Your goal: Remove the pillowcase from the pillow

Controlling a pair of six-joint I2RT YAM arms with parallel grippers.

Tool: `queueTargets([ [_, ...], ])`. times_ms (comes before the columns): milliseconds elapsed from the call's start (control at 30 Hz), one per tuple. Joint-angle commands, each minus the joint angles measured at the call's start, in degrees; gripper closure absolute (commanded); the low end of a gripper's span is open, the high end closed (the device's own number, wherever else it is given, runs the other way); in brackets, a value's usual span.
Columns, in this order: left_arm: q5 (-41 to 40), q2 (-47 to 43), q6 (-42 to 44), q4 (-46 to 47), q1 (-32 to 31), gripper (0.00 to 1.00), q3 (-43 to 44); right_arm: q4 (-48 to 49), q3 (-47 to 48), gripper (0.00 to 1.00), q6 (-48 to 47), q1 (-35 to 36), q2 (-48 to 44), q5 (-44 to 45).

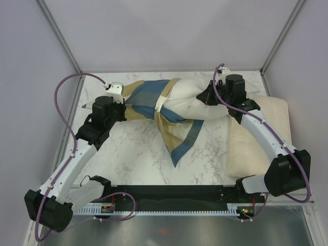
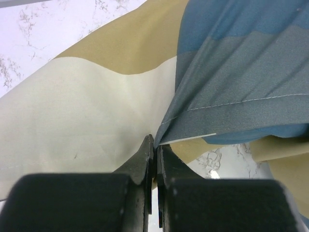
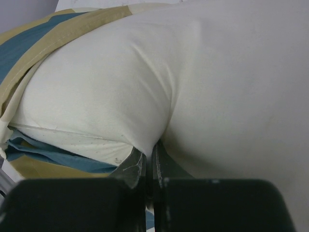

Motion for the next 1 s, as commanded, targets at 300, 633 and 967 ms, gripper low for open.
queueTargets([
  [300,-21.1,-3.2,1.0,-4.7,12.5,0.98,-0.2,1.6,2.6,1.00,-2.8,-12.2,0.7,17.3],
  [633,-18.1,-3.6,0.1,-4.4,15.9,0.98,0.0,1.7,3.2,1.00,-3.7,-14.0,1.5,13.2],
  [967,-7.9,-6.5,-2.1,-3.2,-2.8,0.97,2.1,3.0,0.8,1.00,-3.9,-5.5,-0.6,11.6],
])
